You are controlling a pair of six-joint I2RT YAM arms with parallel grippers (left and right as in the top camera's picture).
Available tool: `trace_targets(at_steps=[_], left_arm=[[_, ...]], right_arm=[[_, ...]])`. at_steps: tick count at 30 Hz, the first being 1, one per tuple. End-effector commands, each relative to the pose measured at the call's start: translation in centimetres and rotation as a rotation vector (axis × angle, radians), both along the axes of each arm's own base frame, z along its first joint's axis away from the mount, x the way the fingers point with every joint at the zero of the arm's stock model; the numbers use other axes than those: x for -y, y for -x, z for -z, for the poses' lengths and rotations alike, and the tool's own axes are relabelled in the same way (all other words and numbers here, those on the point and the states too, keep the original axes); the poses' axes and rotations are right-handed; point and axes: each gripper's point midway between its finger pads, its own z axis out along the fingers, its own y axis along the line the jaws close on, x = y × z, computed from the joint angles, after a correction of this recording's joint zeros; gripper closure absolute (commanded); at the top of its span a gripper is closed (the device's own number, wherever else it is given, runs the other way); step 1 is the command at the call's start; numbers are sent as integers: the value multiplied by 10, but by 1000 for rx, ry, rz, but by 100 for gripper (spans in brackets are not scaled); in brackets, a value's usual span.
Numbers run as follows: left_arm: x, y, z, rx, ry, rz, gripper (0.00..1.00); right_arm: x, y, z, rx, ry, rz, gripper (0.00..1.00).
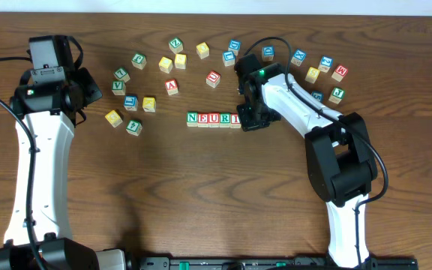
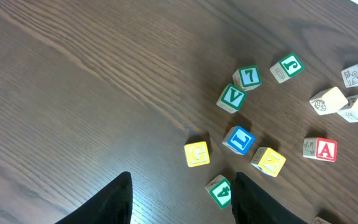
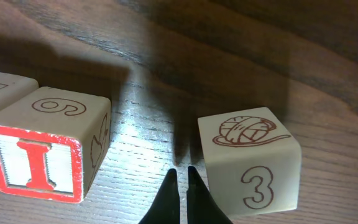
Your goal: Spell out NEURIPS
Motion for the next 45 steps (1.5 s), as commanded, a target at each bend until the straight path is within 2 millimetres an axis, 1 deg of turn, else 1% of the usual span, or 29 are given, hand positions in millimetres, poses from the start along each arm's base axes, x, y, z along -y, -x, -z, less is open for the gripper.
trace_targets(at_steps=[1, 2, 4, 10, 18, 21, 23, 33, 45], left_arm=[[-2, -2, -4, 10, -2, -6, 50], [-2, -2, -4, 10, -2, -6, 50], [-2, -2, -4, 10, -2, -6, 50], [-2, -2, -4, 10, -2, -6, 50], [-2, -2, -4, 10, -2, -6, 50], [-2, -2, -4, 10, -2, -6, 50], [-2, -2, -4, 10, -2, -6, 50], [-2, -2, -4, 10, -2, -6, 50], [-2, -2, -4, 10, -2, -6, 50]], right_arm=[[8, -9, -18, 51, -2, 28, 99], [12, -11, -20, 57, 3, 38, 99], [15, -12, -20, 57, 3, 46, 99], [19, -17, -24, 70, 0, 23, 99], [16, -26, -53, 141, -31, 23, 99], [17, -28, -65, 171, -33, 25, 99], [19, -30, -68, 186, -22, 27, 99], [20, -31, -64, 190, -13, 30, 99], [26, -19, -34, 156, -2, 58, 99]])
